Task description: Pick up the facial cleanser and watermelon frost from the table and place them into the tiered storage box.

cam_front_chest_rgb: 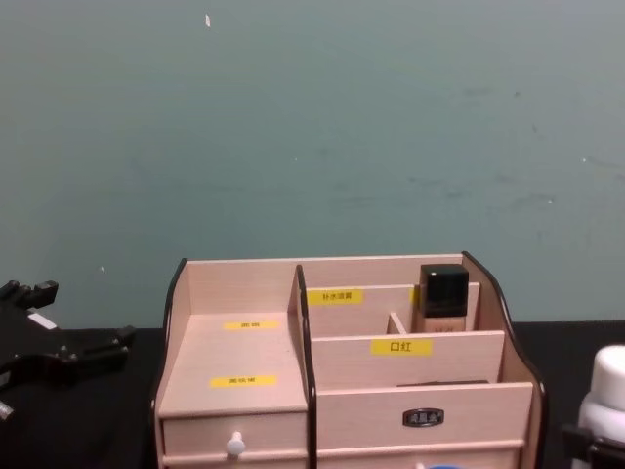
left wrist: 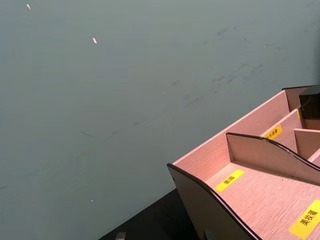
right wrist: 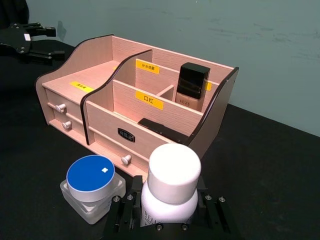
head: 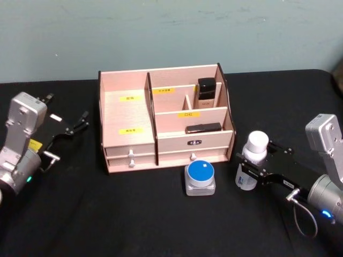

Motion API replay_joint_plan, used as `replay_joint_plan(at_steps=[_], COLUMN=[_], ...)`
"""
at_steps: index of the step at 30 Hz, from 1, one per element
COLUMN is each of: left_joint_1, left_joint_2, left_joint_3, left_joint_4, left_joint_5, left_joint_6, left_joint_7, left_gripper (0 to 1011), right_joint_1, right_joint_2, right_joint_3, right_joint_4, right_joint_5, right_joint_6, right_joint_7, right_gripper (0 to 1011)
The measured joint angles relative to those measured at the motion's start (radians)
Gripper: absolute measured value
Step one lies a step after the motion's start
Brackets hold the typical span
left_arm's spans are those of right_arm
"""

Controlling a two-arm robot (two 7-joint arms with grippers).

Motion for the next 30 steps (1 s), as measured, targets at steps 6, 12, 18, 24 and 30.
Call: replay_joint_plan(at_steps=[6,12,18,24,30], left_joint_1=[0.0,0.0,0.0,0.0,0.0], left_joint_2=[0.0,0.0,0.0,0.0,0.0], left_joint_3=[0.0,0.0,0.0,0.0,0.0], left_joint_4=[0.0,0.0,0.0,0.0,0.0], left_joint_5=[0.0,0.0,0.0,0.0,0.0], left_joint_6=[0.0,0.0,0.0,0.0,0.0], left_joint_7=[0.0,0.0,0.0,0.0,0.0], left_gripper=[1010,1010,1010,1010,1010], right_joint_1=[-0.001,-0.003,0.001,0.027,0.09], right_joint_2=[0.004,0.024,0.043,0.056,0.054], right_joint_3=[0.004,0.014,0.027,0.03,0.003], right_joint_4=[-0.006,-0.039,-0.088,-0.141,-0.162], right_joint_5=[0.012,0.023,0.033,0.045,0.05], right_joint_6=[0.001,0.01,0.026,0.052,0.079], right_joint_7=[0.011,0.025,0.031,0.035,0.045], right_gripper=[609,609,609,609,609])
